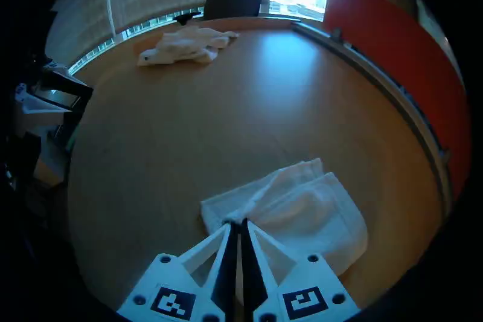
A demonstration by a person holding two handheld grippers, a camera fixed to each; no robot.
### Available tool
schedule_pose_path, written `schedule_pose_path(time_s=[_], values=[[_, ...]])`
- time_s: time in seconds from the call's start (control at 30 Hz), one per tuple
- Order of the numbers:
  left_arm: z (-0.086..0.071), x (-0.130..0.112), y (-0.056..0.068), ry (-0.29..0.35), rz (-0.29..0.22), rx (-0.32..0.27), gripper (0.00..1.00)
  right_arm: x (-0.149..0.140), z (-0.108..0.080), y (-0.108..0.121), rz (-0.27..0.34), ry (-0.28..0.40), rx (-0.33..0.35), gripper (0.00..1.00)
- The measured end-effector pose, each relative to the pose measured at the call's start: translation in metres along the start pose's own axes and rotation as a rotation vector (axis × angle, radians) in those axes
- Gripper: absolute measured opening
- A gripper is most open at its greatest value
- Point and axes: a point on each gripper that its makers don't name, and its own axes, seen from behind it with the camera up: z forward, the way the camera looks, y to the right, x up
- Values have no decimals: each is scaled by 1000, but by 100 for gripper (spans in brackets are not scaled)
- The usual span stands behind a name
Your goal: Fold towel
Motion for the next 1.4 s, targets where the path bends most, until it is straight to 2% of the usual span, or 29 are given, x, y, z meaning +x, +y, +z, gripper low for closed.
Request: schedule_pose_path(time_s=[0.13,0.27,0.53,0.6,1.0,1.4], values=[[1,0,0,-1,0,2,91,2,-2,2,0,2,1,9],[2,1,-1,-1,1,4,91,3,-4,6,3,11,-5,23],[4,2,1,-4,-2,5,91,4,-14,13,12,30,-23,68],[5,2,2,-5,-3,4,91,3,-16,14,19,33,-21,73],[6,4,7,-2,-1,-3,91,-6,-25,16,44,37,-38,74],[7,5,10,-2,9,-6,91,-41,-40,15,114,20,-69,74]])
